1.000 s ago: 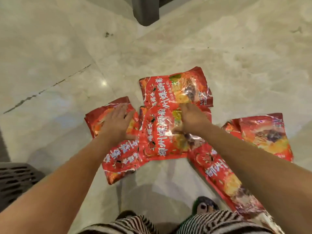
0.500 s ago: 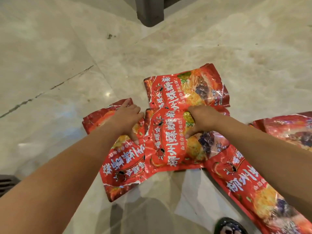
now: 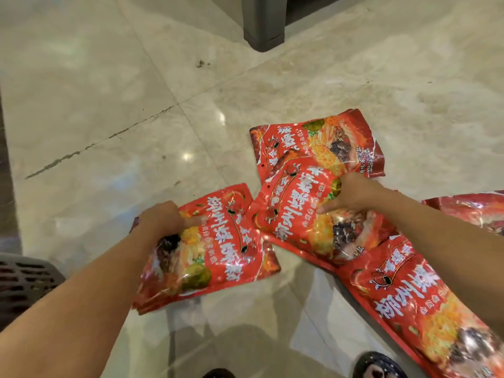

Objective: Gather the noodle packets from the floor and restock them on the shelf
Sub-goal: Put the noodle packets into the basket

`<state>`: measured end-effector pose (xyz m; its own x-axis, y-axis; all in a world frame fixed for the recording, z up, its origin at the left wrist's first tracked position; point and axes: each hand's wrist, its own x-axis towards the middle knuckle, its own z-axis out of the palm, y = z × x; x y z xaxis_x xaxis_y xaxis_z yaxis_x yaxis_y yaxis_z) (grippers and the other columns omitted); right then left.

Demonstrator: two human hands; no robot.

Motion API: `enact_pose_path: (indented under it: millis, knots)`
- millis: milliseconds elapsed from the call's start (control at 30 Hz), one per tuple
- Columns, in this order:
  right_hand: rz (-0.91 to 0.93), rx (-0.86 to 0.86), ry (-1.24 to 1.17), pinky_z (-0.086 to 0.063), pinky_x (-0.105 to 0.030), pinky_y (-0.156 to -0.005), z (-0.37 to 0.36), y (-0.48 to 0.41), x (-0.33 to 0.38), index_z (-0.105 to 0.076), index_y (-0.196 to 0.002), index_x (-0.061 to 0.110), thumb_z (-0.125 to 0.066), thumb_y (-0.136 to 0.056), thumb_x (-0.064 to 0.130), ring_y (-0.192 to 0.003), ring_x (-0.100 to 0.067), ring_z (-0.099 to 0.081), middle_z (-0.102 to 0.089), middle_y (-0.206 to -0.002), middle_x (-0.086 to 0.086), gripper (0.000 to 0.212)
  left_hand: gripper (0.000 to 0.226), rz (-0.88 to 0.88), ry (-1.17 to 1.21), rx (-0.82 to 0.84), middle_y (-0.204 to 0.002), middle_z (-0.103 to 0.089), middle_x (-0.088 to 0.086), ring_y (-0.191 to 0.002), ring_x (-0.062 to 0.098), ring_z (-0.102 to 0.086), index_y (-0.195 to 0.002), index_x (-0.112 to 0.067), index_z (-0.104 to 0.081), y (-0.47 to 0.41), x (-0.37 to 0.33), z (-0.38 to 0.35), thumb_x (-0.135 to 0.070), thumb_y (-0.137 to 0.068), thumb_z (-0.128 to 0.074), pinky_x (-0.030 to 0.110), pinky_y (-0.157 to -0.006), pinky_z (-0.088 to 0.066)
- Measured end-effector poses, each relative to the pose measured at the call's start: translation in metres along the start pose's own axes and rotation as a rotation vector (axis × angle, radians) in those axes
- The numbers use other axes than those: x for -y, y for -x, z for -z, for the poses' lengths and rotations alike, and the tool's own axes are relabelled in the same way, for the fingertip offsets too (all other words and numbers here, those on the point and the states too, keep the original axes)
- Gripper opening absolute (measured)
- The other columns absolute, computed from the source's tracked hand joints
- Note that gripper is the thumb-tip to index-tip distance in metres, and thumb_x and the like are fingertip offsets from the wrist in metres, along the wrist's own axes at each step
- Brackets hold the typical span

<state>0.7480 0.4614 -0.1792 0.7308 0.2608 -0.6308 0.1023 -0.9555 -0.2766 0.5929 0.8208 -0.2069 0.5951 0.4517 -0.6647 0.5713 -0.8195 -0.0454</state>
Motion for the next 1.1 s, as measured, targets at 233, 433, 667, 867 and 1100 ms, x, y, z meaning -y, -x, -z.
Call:
enact_pose_path:
  millis: [233,433,667,867,1100]
  knots:
    - [-0.135,-0.035,-0.638,-0.045,-0.038,-0.098,-0.002,0.001,0.003,-0.053,-0.126,-0.001,-0.09,-0.05,0.045,-0.115,-0.033,-0.058,-0.062,-0.117,-0.006,0.095,0.085,0.298,0.7,-0.122,-0.119,-0.06,0.023,-0.101,0.035,-0.058,-0.113,0.007,-0.056,0.023,0.013,-0.018,-0.07,-0.078,-0.064,0.036,-0.081,-0.039]
    - [-0.241,0.049,-0.924,-0.041,-0.047,-0.107,-0.027,0.017,0.007,-0.052,-0.134,0.003,-0.092,-0.057,0.043,-0.122,-0.032,-0.056,-0.058,-0.135,-0.011,0.095,0.095,0.254,0.98,0.139,-0.098,-0.073,0.02,-0.082,0.036,-0.072,-0.116,0.001,-0.061,0.036,0.028,-0.022,-0.067,-0.052,-0.083,0.048,-0.081,-0.058]
    - [-0.177,0.21,-0.916,-0.055,-0.05,-0.09,-0.032,0.024,-0.008,-0.065,-0.116,0.01,-0.098,-0.015,0.044,-0.093,-0.031,-0.072,-0.075,-0.101,-0.011,0.112,0.119,0.032,1.152,0.289,-0.094,-0.077,0.012,-0.079,0.03,-0.075,-0.11,-0.011,-0.066,0.051,0.022,-0.03,-0.053,-0.003,-0.096,0.035,-0.069,-0.059]
    - [-0.134,0.337,-0.909,-0.059,-0.039,-0.077,-0.032,0.027,-0.011,-0.065,-0.113,0.014,-0.097,-0.007,0.049,-0.088,-0.028,-0.074,-0.076,-0.1,-0.009,0.117,0.118,0.007,1.272,0.337,-0.101,-0.075,0.017,-0.08,0.034,-0.074,-0.113,-0.007,-0.066,0.054,0.016,-0.033,-0.044,-0.006,-0.099,0.038,-0.067,-0.061]
    - [-0.115,0.347,-0.952,-0.054,-0.044,-0.093,-0.046,0.012,-0.022,-0.064,-0.116,0.011,-0.098,-0.011,0.048,-0.096,-0.029,-0.072,-0.076,-0.103,-0.009,0.116,0.114,0.083,1.35,0.384,-0.101,-0.074,0.022,-0.078,0.038,-0.073,-0.11,-0.005,-0.068,0.048,0.016,-0.041,-0.041,-0.006,-0.1,0.045,-0.07,-0.061]
